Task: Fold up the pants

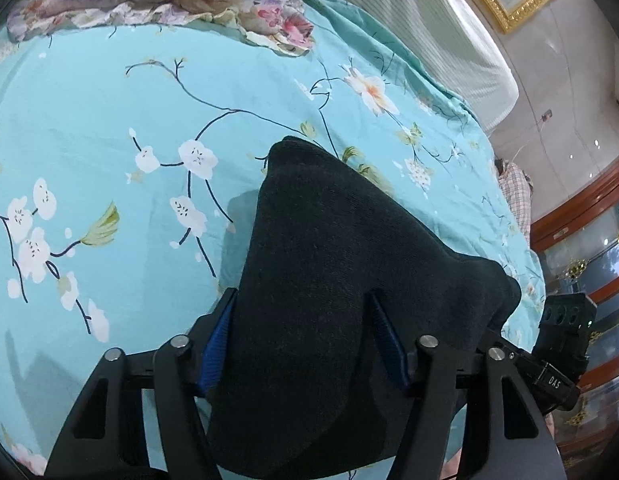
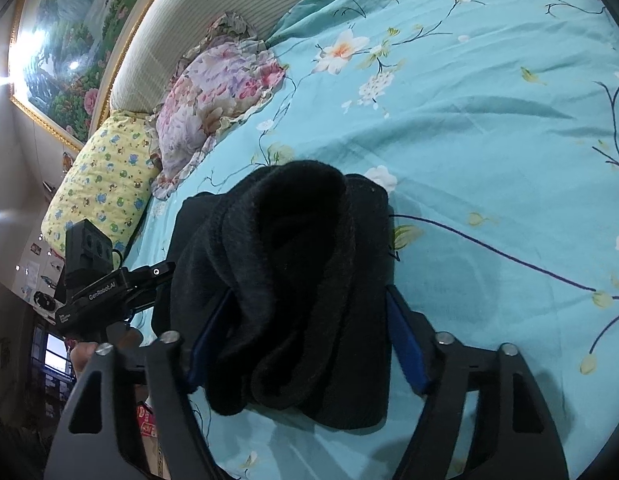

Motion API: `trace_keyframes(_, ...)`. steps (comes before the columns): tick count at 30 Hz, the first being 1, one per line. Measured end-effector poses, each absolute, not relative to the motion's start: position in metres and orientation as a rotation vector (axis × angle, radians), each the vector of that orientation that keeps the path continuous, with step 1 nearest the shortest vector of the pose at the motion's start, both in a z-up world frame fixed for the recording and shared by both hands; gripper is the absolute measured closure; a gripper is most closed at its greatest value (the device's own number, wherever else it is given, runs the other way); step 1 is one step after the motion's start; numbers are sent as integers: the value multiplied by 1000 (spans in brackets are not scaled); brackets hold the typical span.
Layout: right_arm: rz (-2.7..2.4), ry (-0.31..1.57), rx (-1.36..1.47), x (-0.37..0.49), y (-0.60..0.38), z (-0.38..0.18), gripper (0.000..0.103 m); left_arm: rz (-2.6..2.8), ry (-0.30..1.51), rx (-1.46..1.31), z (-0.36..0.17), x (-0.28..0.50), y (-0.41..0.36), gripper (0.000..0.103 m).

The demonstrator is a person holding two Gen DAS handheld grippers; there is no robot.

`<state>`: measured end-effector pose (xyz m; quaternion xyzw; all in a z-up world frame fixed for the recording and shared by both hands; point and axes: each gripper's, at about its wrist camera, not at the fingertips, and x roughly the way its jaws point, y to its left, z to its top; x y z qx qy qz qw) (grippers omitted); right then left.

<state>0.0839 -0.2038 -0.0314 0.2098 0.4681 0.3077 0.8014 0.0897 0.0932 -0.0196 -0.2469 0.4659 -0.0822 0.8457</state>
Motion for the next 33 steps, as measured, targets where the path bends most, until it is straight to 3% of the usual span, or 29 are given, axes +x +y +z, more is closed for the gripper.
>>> trace_keyframes(5,682,999,473,84,-205,-32,47,-175,960,-517,-13,83,93,54)
trace_keyframes(11,689,981,477,80,-202,-23,53,-186,925,-517,0,73,94,67)
trace_keyframes(33,866,901,349,130,-107,33,55,-7,735,-534,63,42,179,69)
